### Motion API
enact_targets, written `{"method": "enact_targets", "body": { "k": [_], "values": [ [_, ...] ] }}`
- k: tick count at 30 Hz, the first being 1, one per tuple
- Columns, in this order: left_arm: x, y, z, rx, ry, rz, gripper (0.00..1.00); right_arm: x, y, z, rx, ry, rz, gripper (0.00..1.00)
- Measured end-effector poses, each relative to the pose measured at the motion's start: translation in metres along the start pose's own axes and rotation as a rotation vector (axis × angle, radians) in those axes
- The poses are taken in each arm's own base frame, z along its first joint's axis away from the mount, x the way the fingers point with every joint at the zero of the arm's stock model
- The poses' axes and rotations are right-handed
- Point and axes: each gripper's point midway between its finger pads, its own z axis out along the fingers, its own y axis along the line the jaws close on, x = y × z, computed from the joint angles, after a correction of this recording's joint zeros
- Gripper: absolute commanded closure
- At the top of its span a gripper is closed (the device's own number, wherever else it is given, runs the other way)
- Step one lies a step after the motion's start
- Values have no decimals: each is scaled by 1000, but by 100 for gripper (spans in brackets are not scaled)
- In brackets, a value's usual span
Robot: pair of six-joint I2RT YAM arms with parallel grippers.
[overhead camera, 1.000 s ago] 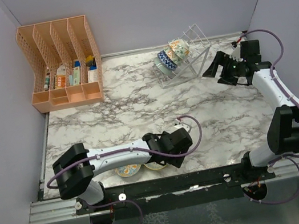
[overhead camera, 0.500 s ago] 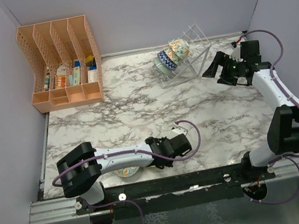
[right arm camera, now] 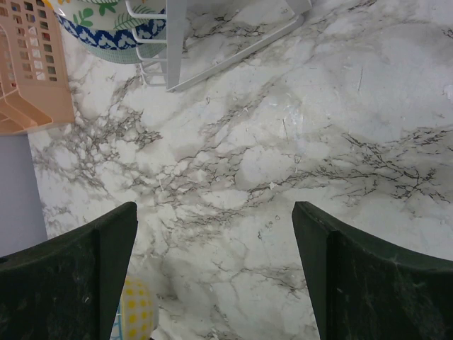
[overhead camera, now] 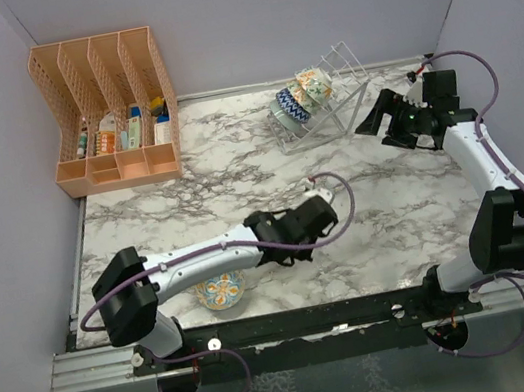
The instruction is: Load the bowls into the dish rack
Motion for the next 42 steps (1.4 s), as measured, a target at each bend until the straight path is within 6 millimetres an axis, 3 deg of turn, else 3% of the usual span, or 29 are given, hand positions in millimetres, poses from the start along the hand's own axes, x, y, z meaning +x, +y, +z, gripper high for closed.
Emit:
{"method": "enact_targets", "body": {
  "k": [4, 6, 7, 11, 14, 16, 20, 25, 29, 36, 42],
  "values": [
    [-83, 13, -23, 92, -134, -155, 100, 0, 0, 0, 1, -1, 0, 10],
    [-134, 35, -42, 127, -241, -252, 100, 0, 0, 0, 1, -1, 0, 10],
    [-151, 42, -49, 140, -279, -280, 100, 0, 0, 0, 1, -1, 0, 10],
    [-248, 88, -103, 247, -539, -450, 100, -1, 1, 0, 0, -3, 0, 10],
    [-298, 105, -134, 385, -699, -557, 100, -4, 2, -1, -2, -9, -4, 9],
    [-327, 117, -143, 507, -780, -648, 100, -7, 4, -3, -5, -14, -8, 9],
    [-365, 129, -127, 691, -824, -792, 100, -10, 6, -4, -6, -21, -14, 9],
    [-404, 126, -93, 890, -822, -948, 100, -10, 6, -3, -6, -24, -16, 9],
    [-435, 126, -93, 1029, -878, -1010, 100, -10, 6, -3, -7, -25, -17, 9],
    [-462, 135, -114, 1178, -989, -1060, 100, -9, 4, -2, -5, -22, -23, 9],
    [-472, 143, -95, 1195, -1011, -1122, 100, -8, 3, -1, -4, -20, -23, 9]
  ]
}}
